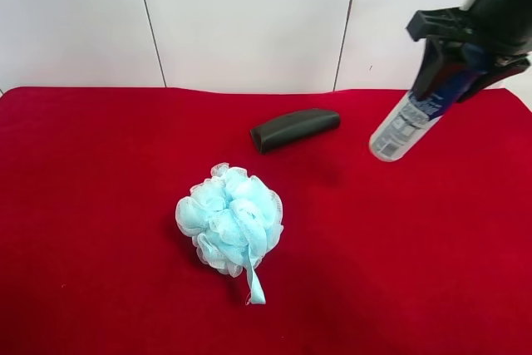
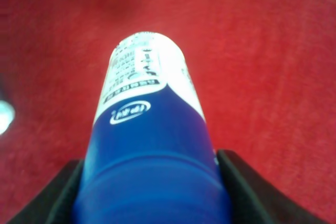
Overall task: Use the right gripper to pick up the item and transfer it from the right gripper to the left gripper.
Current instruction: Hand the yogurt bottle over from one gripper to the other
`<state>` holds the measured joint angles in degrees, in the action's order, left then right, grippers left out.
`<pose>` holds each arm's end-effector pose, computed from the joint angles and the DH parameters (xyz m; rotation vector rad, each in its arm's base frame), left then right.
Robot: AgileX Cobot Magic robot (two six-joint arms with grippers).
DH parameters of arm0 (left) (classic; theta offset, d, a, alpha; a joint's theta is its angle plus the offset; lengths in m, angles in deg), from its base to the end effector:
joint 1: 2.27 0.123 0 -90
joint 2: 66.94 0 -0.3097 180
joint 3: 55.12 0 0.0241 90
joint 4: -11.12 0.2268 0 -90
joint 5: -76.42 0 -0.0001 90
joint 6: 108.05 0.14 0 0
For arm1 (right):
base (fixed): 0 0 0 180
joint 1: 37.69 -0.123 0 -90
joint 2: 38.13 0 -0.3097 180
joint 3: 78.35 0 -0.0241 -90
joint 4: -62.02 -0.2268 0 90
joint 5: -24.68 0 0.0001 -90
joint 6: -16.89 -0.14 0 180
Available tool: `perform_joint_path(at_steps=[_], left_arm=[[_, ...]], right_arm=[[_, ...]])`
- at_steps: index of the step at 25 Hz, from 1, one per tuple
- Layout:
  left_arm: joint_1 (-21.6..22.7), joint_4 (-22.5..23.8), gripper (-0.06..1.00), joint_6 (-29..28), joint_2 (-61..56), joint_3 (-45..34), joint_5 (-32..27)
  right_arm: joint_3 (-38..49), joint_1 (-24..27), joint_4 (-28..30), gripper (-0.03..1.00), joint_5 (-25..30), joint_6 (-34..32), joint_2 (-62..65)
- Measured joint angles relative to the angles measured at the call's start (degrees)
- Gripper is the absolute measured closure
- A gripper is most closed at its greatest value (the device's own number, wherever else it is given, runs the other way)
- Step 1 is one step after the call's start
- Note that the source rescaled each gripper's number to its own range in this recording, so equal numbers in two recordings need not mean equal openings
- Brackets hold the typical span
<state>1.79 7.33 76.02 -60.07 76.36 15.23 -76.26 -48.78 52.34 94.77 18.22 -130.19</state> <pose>-0.0089 -0.0088 0.2462 0.0042 2.0330 0.0103 0.2677 0.0750 0.3072 -0.2596 2.8580 0.2728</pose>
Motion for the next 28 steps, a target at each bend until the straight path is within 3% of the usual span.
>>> perform_joint_path(at_steps=[6,13,20,28], left_arm=[[0.00,-1.96,-0.06,1.67,0.00,0.00,0.00],[0.00,-5.57,-0.06,4.84,0.31,0.00,0.00],[-0.14,-11.40,-0.06,8.28,9.05,1.35,-0.80],[-8.10,-11.79,-0.06,13.36,15.00,5.70,-2.44]], right_arm=[[0.00,-4.65,-4.49,0.95,0.00,1.66,0.00],[0.00,-4.96,-13.79,0.95,0.01,6.57,0.00],[0.00,-4.96,-19.78,0.95,0.01,11.30,0.00],[0.00,-4.96,-24.55,0.95,-0.16,14.08,0.00]])
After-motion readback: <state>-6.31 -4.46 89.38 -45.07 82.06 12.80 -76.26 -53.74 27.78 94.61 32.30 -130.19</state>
